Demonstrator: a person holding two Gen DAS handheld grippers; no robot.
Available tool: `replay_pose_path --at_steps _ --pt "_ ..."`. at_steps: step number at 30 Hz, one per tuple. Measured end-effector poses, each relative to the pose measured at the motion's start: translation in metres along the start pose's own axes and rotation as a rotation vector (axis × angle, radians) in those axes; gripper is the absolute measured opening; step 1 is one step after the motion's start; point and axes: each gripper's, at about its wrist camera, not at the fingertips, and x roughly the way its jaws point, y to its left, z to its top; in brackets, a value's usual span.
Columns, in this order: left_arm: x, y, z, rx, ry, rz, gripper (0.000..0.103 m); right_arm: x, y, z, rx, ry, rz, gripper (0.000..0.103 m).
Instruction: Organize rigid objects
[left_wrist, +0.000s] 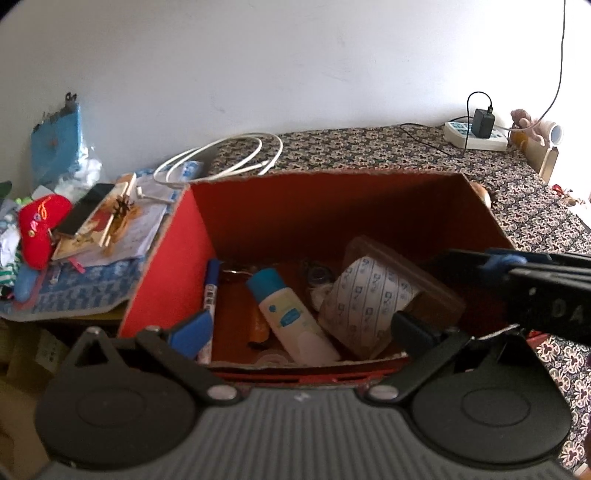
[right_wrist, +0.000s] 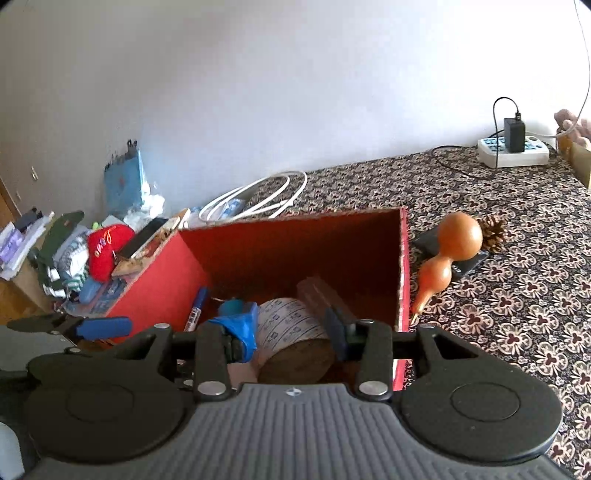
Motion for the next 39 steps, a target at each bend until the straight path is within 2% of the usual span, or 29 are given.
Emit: replay_pose_path --at_steps 6,11,20,30,39 --pt "-0.021 -0.003 0.000 0.013 0.003 0.032 0.103 -0.018 -0.005 0.000 0.005 -0.015 -0.016 0.025" --pt "-0.040 0.001 -0.008 -0.005 0.017 0.027 0.103 -0.034 -0.009 -0.006 -0.023 -0.027 -0.021 0.026" --pt "-0.041 0.000 -0.027 -0.054 0.096 0.033 0.103 -0.045 -0.026 -0.023 -0.012 0.044 -0.014 0.026" --pt "-0.017 -0.042 -0.048 -0.010 0.201 0.063 0.103 -0.038 -0.056 -0.046 0.010 0.159 -0.032 0.026" --pt "0.002 -0.098 -0.053 0.044 0.269 0.032 0.103 -0.043 -0.098 -0.053 0.026 0.229 -0.042 0.026"
